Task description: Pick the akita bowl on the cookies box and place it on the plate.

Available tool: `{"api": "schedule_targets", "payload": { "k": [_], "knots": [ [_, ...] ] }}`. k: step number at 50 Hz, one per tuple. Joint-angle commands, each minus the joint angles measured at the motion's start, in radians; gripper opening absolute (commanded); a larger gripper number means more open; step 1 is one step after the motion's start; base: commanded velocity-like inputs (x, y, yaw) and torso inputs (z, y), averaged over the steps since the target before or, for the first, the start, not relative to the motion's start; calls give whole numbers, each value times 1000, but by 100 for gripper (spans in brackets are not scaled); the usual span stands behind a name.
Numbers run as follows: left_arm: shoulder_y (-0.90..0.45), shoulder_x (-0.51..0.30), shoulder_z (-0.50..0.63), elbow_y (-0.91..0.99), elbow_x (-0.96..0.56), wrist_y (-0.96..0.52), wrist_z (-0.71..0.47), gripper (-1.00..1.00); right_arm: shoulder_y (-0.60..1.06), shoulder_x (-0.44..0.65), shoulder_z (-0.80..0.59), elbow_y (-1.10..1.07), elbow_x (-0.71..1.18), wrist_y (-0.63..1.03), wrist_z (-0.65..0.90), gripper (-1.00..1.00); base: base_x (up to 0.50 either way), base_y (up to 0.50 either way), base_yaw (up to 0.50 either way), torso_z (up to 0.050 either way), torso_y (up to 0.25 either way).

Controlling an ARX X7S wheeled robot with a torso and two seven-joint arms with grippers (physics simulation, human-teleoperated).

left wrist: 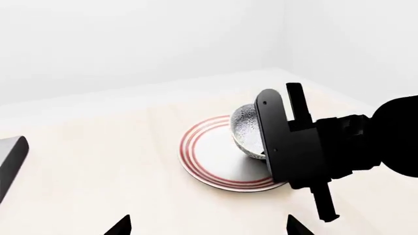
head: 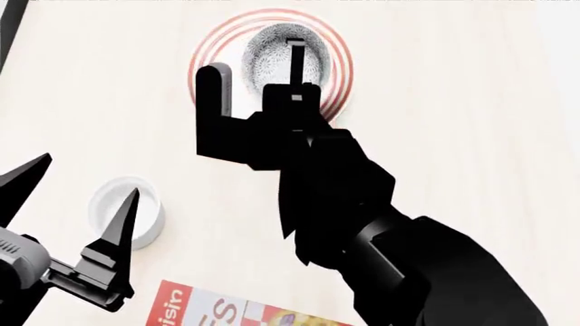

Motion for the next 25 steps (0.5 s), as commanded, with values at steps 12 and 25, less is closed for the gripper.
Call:
{"api": "schedule_targets", "payload": {
  "k": [12,25],
  "knots": [
    [11,17,1,9,40,3,14,100,14,-23,47,16,-26,22,-30,-100,0,0,0,0,0],
    [6,14,2,13,37,-4,10,100,29,-23,47,0,-13,26,-38,100,0,0,0,0,0]
  ]
}}
